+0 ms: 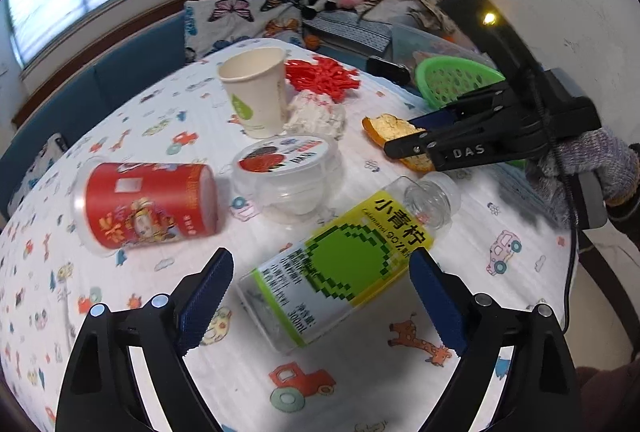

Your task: Collect trash

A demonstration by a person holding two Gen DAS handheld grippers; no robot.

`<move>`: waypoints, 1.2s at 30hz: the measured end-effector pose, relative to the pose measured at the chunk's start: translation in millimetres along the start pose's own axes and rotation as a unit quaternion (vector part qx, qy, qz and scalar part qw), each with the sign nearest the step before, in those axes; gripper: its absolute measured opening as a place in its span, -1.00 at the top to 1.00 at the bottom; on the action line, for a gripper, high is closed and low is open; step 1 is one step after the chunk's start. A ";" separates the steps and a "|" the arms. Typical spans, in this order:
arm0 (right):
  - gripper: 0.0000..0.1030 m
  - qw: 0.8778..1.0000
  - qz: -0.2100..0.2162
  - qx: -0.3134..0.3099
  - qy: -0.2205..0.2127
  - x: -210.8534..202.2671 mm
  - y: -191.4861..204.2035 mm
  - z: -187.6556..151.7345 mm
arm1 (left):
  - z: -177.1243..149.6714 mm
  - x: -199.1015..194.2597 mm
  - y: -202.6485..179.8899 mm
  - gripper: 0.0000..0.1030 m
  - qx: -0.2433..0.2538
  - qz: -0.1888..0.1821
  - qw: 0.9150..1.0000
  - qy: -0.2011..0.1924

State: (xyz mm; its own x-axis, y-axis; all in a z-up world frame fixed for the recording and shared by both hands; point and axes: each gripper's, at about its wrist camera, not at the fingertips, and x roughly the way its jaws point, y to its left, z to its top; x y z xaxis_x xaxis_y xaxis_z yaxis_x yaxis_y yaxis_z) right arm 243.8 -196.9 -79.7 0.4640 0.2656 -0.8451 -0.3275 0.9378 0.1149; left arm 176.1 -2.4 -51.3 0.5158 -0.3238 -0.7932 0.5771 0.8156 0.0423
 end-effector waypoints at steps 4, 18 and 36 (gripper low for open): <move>0.22 1.000 0.003 0.009 -0.011 -15.2 -4.5 -8.8 | 4.7 7.0 -6.3 -0.68 0.029 -0.006 1.000 0.008; 0.22 0.999 0.005 0.022 -0.038 -58.4 -8.8 -34.1 | 11.9 29.8 -24.3 -0.76 0.138 -0.028 0.989 0.040; 0.22 0.998 0.002 0.042 -0.044 -75.3 -15.0 -63.6 | 11.9 47.7 -24.7 -0.51 0.111 -0.094 0.986 0.083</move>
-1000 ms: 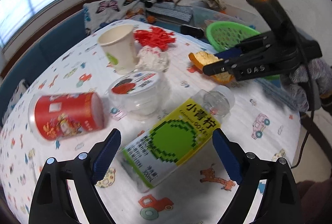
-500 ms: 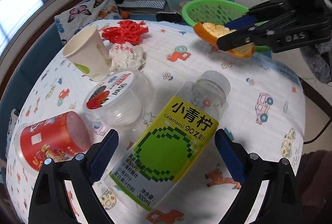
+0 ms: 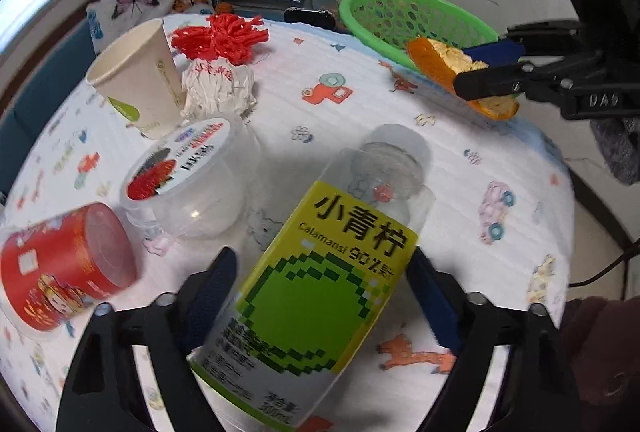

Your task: Collect trash

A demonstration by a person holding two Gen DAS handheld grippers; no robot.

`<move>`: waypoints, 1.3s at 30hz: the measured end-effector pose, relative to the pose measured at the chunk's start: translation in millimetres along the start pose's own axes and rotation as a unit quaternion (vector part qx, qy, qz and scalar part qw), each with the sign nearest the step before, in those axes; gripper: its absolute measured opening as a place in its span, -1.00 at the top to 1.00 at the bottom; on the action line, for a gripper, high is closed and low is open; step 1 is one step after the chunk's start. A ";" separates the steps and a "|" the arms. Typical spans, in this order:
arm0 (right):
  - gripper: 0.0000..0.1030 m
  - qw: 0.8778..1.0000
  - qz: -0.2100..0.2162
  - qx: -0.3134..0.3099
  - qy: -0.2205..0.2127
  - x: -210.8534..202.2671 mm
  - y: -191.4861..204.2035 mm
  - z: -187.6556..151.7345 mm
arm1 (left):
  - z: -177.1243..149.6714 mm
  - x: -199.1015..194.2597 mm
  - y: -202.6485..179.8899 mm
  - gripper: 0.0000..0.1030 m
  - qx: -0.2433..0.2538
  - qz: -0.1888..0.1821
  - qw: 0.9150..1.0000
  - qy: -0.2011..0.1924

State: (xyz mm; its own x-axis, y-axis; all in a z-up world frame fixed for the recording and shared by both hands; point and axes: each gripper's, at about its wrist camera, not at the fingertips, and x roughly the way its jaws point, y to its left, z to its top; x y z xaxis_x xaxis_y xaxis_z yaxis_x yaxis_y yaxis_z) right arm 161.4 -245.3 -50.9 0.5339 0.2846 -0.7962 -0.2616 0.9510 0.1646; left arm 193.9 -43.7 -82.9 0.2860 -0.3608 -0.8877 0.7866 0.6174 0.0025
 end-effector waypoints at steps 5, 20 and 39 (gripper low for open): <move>0.22 1.000 0.002 0.006 -0.001 -1.8 -2.1 -2.9 | 0.8 -1.9 -10.3 -0.30 0.013 -0.005 1.000 0.006; 0.22 0.999 -0.011 0.042 -0.021 -23.4 -22.7 -18.7 | 11.0 2.2 -31.4 -0.14 -0.004 0.012 1.000 -0.003; 0.16 0.983 -0.091 0.155 -0.046 -44.4 -136.0 -39.7 | 74.9 -26.9 -74.3 -0.11 -0.060 -0.017 0.995 -0.075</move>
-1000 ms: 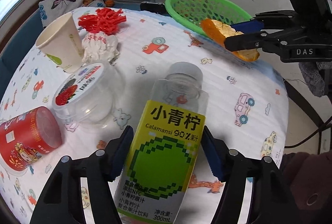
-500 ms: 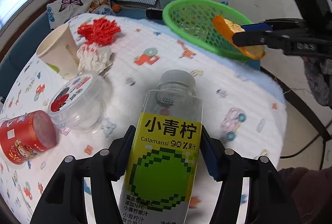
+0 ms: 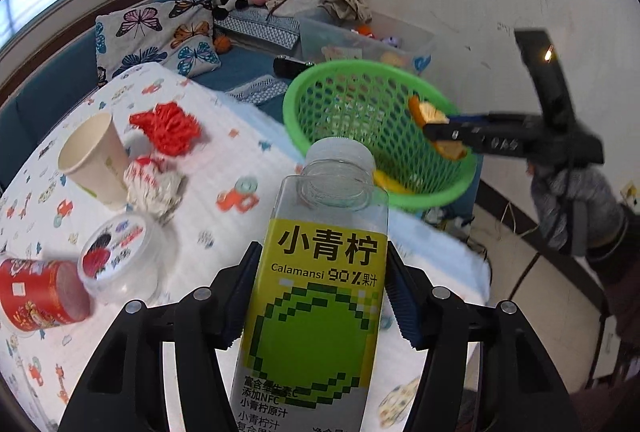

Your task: Collect trash

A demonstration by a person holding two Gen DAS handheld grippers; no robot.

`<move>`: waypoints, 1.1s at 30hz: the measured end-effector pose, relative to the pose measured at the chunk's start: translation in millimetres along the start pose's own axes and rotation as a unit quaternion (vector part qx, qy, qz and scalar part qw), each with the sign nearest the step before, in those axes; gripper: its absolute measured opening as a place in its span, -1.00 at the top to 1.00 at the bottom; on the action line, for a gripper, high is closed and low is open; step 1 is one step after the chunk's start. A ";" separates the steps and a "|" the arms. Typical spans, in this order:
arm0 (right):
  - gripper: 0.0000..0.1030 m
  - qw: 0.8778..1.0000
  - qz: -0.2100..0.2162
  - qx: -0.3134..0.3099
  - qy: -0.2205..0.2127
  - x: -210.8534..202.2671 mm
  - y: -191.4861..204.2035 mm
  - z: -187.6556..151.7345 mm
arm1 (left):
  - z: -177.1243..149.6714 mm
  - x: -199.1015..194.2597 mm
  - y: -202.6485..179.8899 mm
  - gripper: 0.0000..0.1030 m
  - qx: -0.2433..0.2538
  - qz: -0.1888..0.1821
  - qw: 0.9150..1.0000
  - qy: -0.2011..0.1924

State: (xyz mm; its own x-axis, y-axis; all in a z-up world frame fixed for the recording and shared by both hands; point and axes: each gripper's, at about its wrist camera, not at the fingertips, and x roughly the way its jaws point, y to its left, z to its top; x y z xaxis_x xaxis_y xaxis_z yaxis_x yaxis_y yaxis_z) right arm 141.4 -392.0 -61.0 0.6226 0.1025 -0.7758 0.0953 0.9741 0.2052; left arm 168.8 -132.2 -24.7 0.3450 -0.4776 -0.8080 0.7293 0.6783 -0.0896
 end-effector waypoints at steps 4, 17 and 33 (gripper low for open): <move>0.12 1.000 -0.003 0.016 0.001 8.2 -12.3 0.5 | 16.1 5.2 -5.1 -0.11 -0.011 -0.003 1.000 -0.005; -0.26 0.999 0.003 0.027 -0.024 -15.9 -27.8 -6.5 | 67.0 33.1 -29.6 -0.11 -0.010 -0.023 1.000 -0.011; -0.38 0.999 -0.008 0.035 -0.040 -42.2 -43.3 -26.7 | 116.3 109.7 -56.9 -0.11 -0.008 -0.026 0.997 0.071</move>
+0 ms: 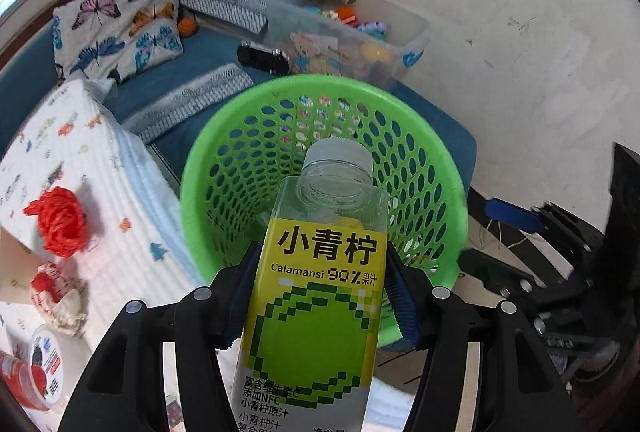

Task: Collect trash
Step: 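Release the bread with the right gripper while the left drops the bottle into the basket, then move both grippers back over the table toward the crumpled paper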

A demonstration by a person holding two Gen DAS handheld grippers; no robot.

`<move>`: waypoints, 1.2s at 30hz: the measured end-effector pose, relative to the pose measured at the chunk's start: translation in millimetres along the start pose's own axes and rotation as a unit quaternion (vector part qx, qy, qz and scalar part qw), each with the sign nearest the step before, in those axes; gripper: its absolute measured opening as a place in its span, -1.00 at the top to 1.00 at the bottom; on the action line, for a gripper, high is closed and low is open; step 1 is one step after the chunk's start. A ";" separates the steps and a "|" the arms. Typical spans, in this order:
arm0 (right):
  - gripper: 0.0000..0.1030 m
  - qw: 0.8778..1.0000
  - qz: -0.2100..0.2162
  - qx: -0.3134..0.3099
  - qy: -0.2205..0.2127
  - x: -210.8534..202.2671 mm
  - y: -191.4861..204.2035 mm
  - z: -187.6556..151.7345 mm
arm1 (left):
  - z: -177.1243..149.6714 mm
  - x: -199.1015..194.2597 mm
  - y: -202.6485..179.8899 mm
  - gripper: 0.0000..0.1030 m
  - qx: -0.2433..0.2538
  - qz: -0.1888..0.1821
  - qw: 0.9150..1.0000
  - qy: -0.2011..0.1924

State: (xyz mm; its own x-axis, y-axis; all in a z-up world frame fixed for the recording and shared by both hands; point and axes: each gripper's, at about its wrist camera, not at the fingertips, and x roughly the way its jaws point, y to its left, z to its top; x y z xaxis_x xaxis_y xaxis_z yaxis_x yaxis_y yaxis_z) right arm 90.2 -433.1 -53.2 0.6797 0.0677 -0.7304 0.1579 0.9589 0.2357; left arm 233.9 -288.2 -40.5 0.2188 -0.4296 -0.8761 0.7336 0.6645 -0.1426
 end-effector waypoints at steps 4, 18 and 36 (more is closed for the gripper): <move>-0.38 1.000 0.000 0.011 -0.002 -2.5 -4.5 -4.9 | 12.3 20.2 1.9 -0.11 -0.020 -0.002 0.999 0.034; -0.39 0.999 0.002 0.039 0.005 -2.1 -19.8 -16.2 | 41.4 60.6 -1.7 -0.16 -0.066 -0.009 0.995 0.078; -0.41 0.999 0.020 0.023 -0.015 -20.9 -0.4 -14.6 | -0.6 -40.5 -5.4 -0.35 -0.039 0.016 0.998 -0.056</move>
State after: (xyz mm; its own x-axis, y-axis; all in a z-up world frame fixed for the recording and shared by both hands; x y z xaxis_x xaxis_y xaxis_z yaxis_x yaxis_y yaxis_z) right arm 65.5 -430.9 -47.4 0.7077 0.0965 -0.6999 0.1629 0.9416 0.2946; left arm 220.7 -274.0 -4.5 0.3144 -0.4705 -0.8245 0.6735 0.7227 -0.1556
